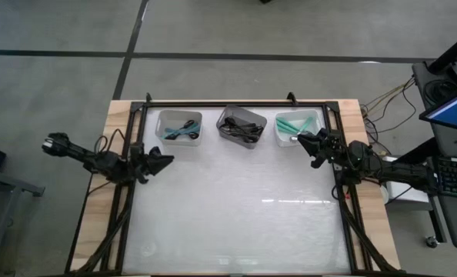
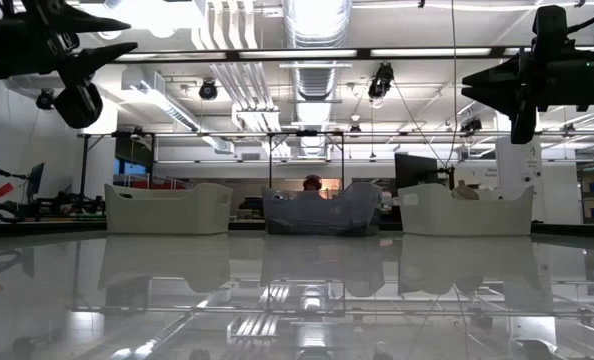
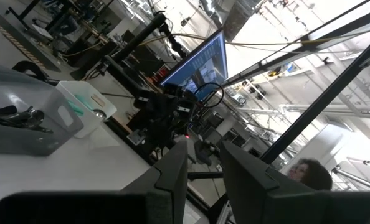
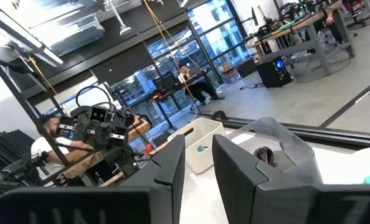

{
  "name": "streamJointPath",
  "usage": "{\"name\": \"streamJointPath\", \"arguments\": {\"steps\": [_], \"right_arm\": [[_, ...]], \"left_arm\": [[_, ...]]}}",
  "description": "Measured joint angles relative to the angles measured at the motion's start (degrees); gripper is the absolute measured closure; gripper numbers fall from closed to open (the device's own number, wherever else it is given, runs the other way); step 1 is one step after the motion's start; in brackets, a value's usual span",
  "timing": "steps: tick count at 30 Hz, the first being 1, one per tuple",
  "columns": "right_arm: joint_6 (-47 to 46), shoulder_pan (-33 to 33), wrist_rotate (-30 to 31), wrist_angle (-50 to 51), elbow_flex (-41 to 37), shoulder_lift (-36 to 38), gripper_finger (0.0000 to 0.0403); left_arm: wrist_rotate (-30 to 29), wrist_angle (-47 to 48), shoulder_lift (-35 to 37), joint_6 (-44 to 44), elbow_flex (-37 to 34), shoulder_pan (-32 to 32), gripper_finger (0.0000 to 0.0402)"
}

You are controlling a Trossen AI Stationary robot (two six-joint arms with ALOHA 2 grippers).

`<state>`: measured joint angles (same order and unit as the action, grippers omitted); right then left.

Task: Sort silverware by color (type)
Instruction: Return to Home Position

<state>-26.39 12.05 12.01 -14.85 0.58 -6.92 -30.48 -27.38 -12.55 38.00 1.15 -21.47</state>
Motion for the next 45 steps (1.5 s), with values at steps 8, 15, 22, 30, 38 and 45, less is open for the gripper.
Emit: {"name": "streamJointPath", "arguments": {"steps": [8, 15, 22, 30, 38, 45], "right_arm": [[0.0, 0.0, 0.0, 0.0, 0.0, 0.0, 0.0330], [0.0, 0.0, 0.0, 0.0, 0.0, 0.0, 0.0330], [0.0, 0.0, 0.0, 0.0, 0.0, 0.0, 0.0330], [0.0, 0.0, 0.0, 0.0, 0.0, 0.0, 0.0330], [0.0, 0.0, 0.0, 0.0, 0.0, 0.0, 0.0330], [0.0, 0.0, 0.0, 0.0, 0.0, 0.0, 0.0330]], "left_arm": [[0.0, 0.0, -1.6, 0.0, 0.0, 0.0, 0.0323], [0.0, 0.0, -3.0, 0.0, 0.0, 0.0, 0.0323], [0.0, 0.0, -4.5, 0.0, 0.0, 0.0, 0.0323], [0.0, 0.0, -6.2, 0.0, 0.0, 0.0, 0.0323], [0.0, 0.0, -7.9, 0.0, 0.0, 0.0, 0.0323], [0.0, 0.0, -9.1, 0.0, 0.0, 0.0, 0.0323]]}}
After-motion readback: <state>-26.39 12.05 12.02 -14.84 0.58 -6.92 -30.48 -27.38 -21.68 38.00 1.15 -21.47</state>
